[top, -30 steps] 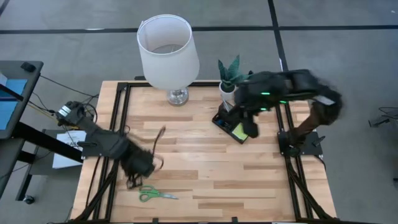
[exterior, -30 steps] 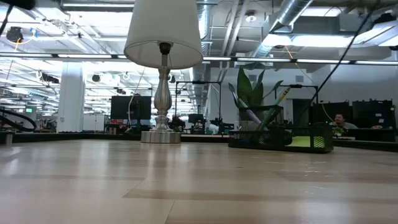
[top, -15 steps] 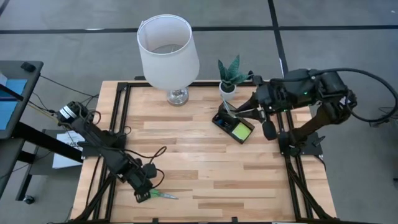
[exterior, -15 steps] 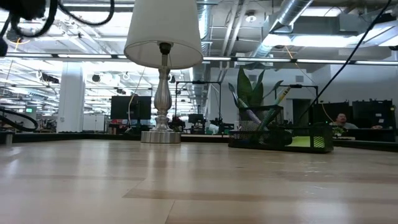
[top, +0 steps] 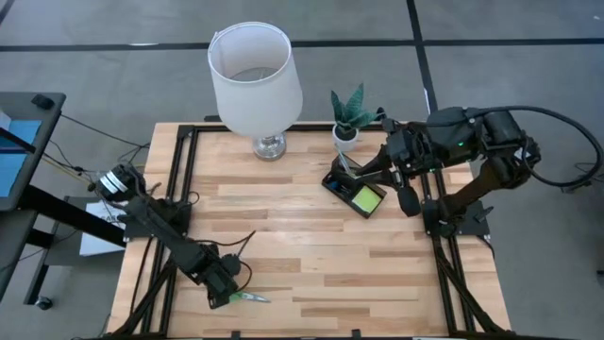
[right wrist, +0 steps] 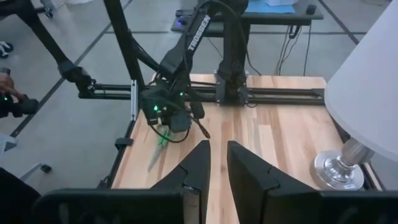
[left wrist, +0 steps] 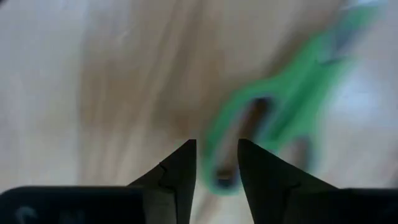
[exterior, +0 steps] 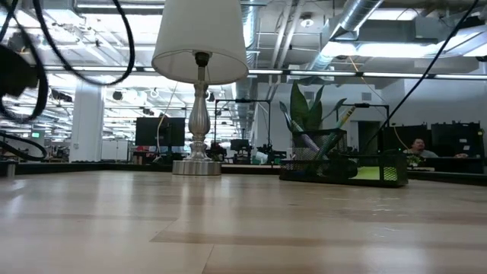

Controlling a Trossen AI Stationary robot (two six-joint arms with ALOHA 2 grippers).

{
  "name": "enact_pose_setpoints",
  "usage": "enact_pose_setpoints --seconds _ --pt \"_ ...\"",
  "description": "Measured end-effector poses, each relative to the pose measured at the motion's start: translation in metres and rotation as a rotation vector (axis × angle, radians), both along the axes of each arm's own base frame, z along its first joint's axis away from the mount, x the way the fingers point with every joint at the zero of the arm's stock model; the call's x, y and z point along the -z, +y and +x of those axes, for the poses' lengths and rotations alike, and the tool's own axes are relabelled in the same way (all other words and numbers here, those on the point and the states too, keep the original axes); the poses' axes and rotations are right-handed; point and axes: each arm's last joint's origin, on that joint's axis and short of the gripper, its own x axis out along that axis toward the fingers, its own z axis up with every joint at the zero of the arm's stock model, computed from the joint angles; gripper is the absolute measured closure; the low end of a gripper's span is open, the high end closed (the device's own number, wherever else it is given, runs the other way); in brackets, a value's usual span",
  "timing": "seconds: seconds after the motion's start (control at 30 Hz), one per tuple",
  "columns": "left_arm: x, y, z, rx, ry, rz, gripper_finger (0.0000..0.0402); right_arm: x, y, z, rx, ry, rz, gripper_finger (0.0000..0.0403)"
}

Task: Pick and place office supplies into organizer
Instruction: Put the green scissors into the black organizer

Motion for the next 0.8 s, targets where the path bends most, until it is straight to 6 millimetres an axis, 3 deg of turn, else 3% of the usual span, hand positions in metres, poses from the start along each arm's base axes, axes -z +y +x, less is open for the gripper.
enact_pose_setpoints --seconds 0.2,0.37,0.53,0.7,0.8 --pt "0.017 0.000 0.000 0.002 0.086 0.081 0.0307 0.000 0.000 0.000 -0.002 -0.001 -0.005 0.0355" --pt "0.020 -0.001 0.001 -0.011 0.068 0.097 0.0320 0.000 0.000 0.000 -0.002 -0.002 -0.006 0.0355" --pt "0.021 0.001 0.001 -0.010 0.087 0.105 0.0372 0.000 0.000 0.000 0.000 -0.003 -0.007 0.0355" --pt "0.006 0.006 0.013 0.105 0.154 0.130 0.0388 0.000 -0.001 0.000 0.009 -0.006 -0.010 0.0355" --pt "-0.021 0.019 0.027 0.175 0.197 0.216 0.0395 -0.002 -0.002 0.001 0.017 -0.022 -0.006 0.0355"
